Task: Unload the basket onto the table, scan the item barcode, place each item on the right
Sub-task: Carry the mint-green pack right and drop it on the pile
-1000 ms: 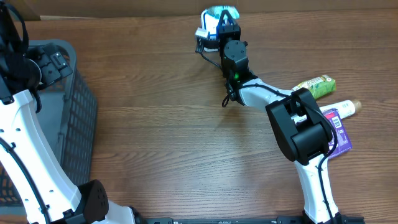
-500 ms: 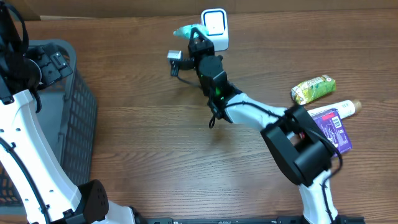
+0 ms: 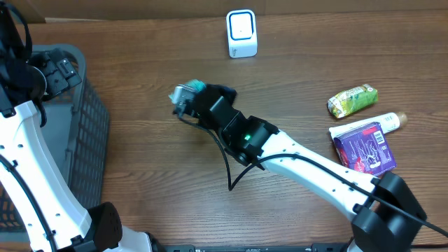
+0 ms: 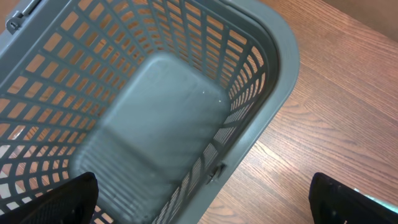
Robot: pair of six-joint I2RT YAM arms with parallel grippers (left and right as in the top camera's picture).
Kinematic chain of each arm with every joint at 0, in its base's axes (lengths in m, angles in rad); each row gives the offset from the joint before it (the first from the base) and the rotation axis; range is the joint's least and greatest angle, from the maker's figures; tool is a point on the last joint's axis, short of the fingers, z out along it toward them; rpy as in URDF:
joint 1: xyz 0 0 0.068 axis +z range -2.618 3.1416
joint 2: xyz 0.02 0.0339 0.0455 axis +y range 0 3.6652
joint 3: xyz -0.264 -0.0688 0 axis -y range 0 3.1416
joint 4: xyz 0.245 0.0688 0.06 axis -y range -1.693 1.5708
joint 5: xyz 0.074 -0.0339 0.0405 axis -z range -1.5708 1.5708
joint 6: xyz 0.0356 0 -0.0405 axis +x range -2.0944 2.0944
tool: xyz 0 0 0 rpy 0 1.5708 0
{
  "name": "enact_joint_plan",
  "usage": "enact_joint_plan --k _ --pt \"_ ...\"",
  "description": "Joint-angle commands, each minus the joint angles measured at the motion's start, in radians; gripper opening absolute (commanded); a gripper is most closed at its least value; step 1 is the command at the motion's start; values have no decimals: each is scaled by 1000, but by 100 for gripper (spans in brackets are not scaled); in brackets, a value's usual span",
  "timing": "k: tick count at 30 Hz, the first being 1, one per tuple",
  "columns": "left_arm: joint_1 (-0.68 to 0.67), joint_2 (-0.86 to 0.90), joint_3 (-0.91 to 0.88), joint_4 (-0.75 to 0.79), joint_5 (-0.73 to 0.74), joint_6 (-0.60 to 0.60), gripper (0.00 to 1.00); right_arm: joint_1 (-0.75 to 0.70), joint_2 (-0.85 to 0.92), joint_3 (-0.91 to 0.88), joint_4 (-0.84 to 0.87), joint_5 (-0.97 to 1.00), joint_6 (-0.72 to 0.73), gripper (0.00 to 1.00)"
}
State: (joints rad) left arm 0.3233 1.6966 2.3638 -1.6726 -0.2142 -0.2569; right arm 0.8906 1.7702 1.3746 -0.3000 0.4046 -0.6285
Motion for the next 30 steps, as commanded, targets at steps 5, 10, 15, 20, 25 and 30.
enact_joint_plan --k 5,10,15,20,25,30 --pt "3 7 -1 2 -6 10 100 -105 -178 -1 -312 -409 887 4" --pt "3 7 -1 2 -6 10 100 -287 -215 -1 -429 -829 944 4" --pt "3 7 -1 2 -6 10 100 -518 -217 -1 -569 -1164 935 4" --pt "3 7 -1 2 -6 10 99 -716 -217 -1 -752 -1054 890 4" --pt "3 7 -1 2 -6 10 99 -908 -216 -1 -858 -704 944 4" --pt "3 7 -1 2 -6 10 99 -1038 -214 -41 -752 -543 876 4"
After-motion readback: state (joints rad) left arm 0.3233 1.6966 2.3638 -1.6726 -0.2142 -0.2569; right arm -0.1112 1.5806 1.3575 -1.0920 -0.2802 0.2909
